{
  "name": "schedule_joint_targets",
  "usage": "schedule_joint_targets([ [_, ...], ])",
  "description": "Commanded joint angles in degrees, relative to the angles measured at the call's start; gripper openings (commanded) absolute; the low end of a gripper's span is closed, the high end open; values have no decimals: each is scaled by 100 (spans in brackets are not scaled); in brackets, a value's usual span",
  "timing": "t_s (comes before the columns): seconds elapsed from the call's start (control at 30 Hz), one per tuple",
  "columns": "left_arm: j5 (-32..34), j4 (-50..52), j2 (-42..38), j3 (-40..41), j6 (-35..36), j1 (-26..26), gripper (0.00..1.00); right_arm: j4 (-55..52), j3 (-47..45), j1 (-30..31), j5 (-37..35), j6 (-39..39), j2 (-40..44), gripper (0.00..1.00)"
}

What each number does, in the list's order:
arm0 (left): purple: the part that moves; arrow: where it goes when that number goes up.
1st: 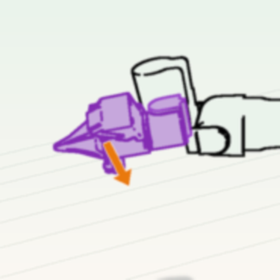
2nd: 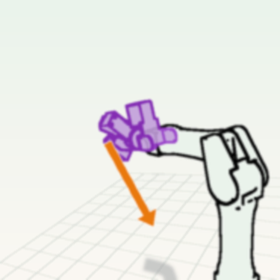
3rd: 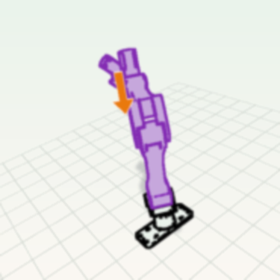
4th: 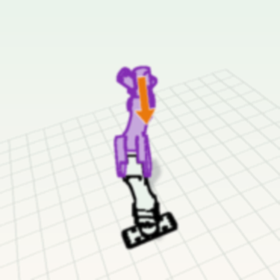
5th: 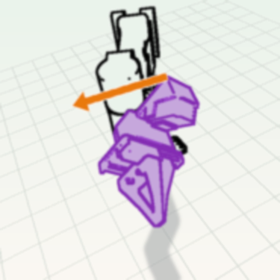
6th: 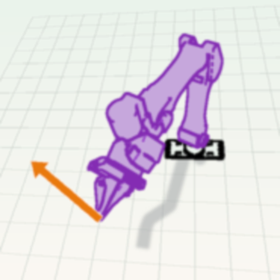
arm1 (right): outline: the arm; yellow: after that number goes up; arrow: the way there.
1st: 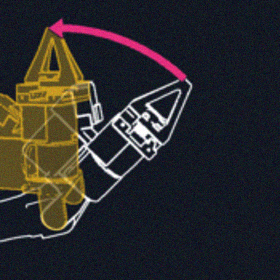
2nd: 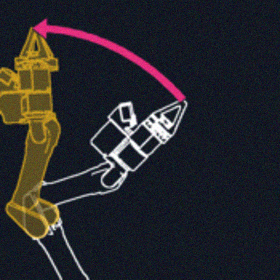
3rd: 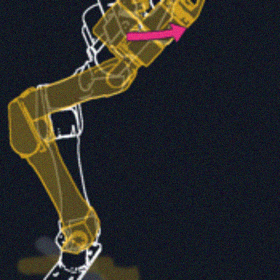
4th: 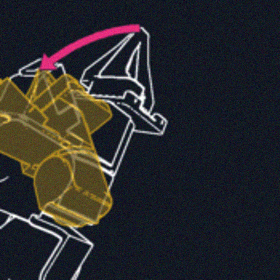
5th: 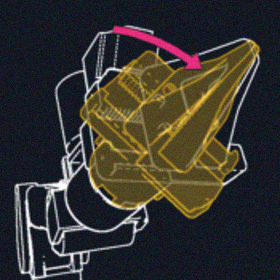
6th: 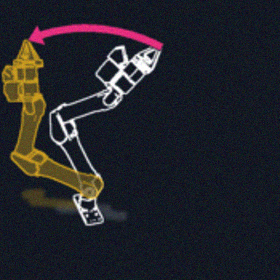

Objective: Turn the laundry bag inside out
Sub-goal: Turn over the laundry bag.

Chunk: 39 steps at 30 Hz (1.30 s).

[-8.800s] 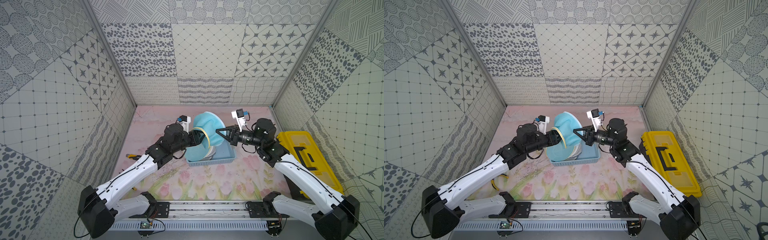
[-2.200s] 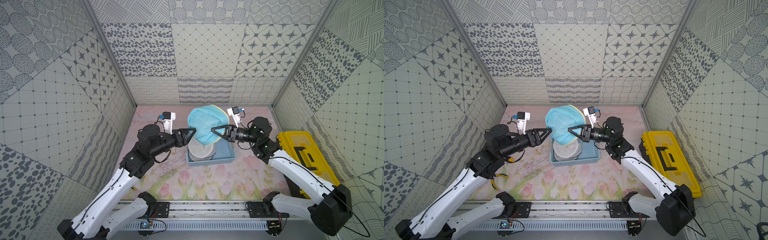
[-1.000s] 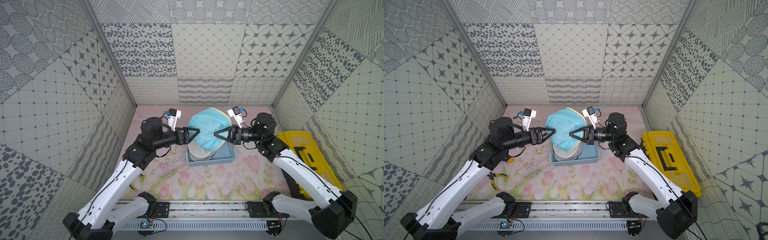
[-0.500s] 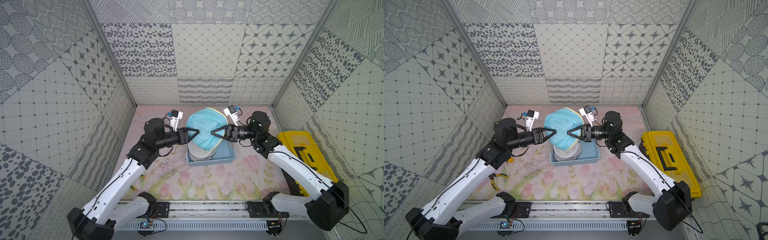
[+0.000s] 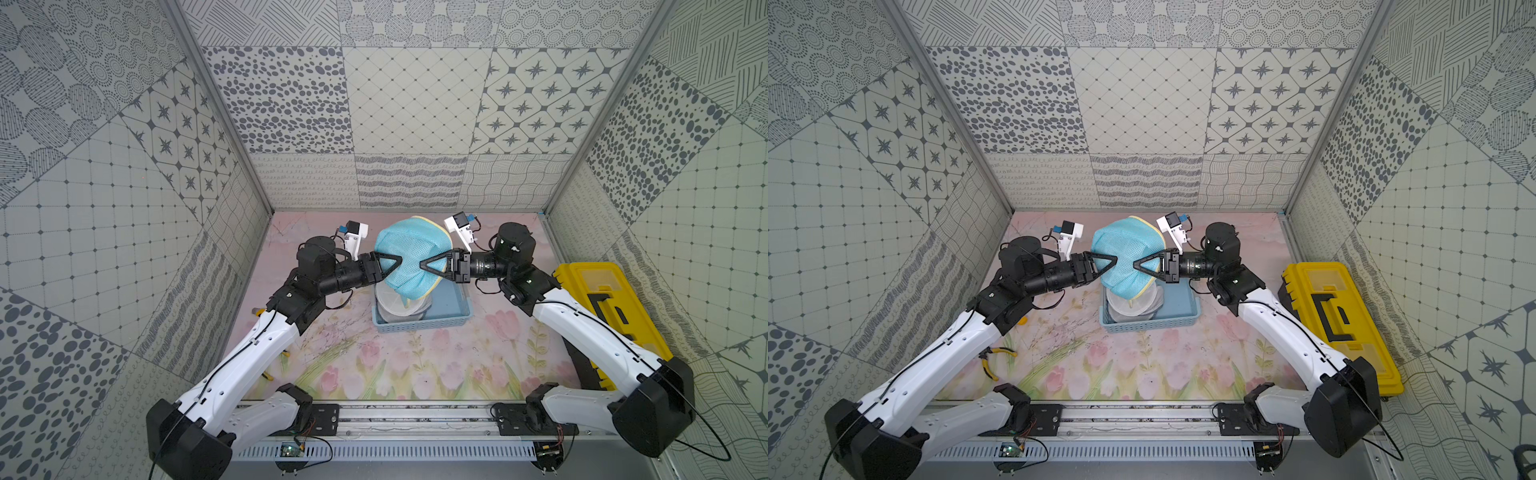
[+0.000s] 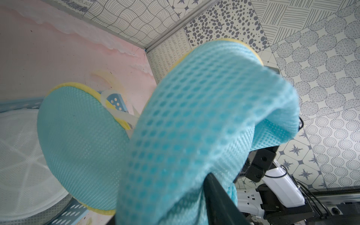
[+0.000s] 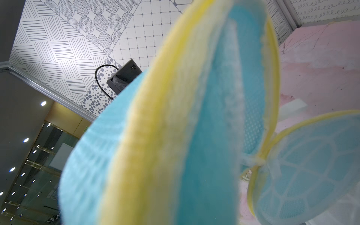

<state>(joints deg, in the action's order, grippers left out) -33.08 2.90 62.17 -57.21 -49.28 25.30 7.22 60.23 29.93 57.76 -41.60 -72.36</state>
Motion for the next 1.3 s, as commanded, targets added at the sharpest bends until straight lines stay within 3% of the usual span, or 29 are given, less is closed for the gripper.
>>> schedule_joint_targets([
  [0.0,-846,-1022,14,-32,-161,167,39,250,87,248,-137,2,-207,0],
  [0.13,-768,-797,-27,-43,-2,177,6,158,116,276,-169,26,-252,0],
  [0.17,-746,-687,-40,-75,61,177,0,95,121,276,-186,67,-242,0],
  [0.2,-700,-506,-54,-142,175,177,0,-57,125,272,-234,137,-200,4],
  [0.3,-558,32,-172,-289,626,177,0,-560,112,192,-433,478,21,53],
  [0.37,-538,392,-245,-395,886,168,0,-632,27,66,-464,529,214,67],
  [0.5,-346,643,-391,-458,998,160,0,-785,-48,-125,-449,607,539,78],
  [0.6,5,590,-564,-459,928,160,0,-865,-119,-130,-591,539,653,80],
  [0.9,2070,327,-1159,-318,1046,314,0,-377,-679,134,-1538,-126,1050,79],
  [1.27,2619,15,-1078,-293,1167,566,0,219,-366,1081,-1666,-378,382,73],
])
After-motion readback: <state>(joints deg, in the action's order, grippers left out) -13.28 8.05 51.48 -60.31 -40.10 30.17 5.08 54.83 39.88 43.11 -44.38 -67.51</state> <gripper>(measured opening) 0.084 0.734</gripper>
